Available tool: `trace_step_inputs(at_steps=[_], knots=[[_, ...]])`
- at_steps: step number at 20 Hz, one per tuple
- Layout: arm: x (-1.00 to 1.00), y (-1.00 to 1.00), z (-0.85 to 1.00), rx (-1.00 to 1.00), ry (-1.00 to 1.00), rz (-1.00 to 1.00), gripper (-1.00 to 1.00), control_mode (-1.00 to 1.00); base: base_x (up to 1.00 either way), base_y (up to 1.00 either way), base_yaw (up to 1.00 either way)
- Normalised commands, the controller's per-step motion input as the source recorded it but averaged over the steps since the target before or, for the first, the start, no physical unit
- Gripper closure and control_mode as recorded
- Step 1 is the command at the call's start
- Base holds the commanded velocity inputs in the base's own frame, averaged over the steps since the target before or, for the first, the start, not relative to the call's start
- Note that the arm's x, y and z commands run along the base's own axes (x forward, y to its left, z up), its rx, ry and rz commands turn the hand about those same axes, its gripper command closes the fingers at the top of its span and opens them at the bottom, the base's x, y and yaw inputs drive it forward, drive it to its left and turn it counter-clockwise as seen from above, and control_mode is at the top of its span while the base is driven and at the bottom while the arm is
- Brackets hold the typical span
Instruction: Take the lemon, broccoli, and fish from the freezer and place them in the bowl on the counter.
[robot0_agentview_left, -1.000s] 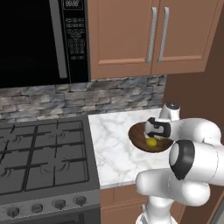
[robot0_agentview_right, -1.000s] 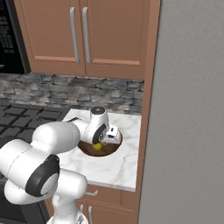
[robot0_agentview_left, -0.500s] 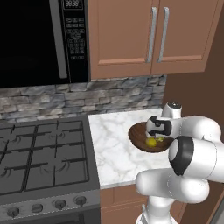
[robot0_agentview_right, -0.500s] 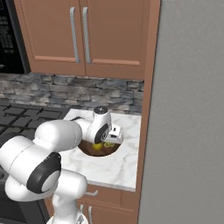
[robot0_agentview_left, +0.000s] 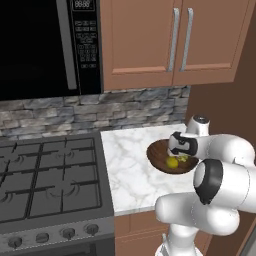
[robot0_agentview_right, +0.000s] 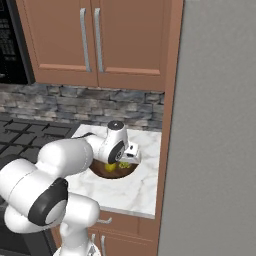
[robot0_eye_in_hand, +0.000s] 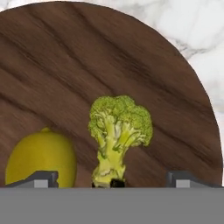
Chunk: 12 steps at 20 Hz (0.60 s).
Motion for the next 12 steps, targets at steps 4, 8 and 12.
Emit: trace_step_inputs(at_steps=[4,8,12], knots=[[-0.19,0.0,0.17,0.0,-0.03,0.0,-1.0,-1.0,0.0,0.0,0.0],[-0.17,0.0,0.38,0.0,-0.07,0.0,-1.0,-1.0,0.0,0.0,0.0],[-0.24,0.11,0.44,0.0,-0.09,0.0,-1.0,-1.0,0.0,0.0,0.0]])
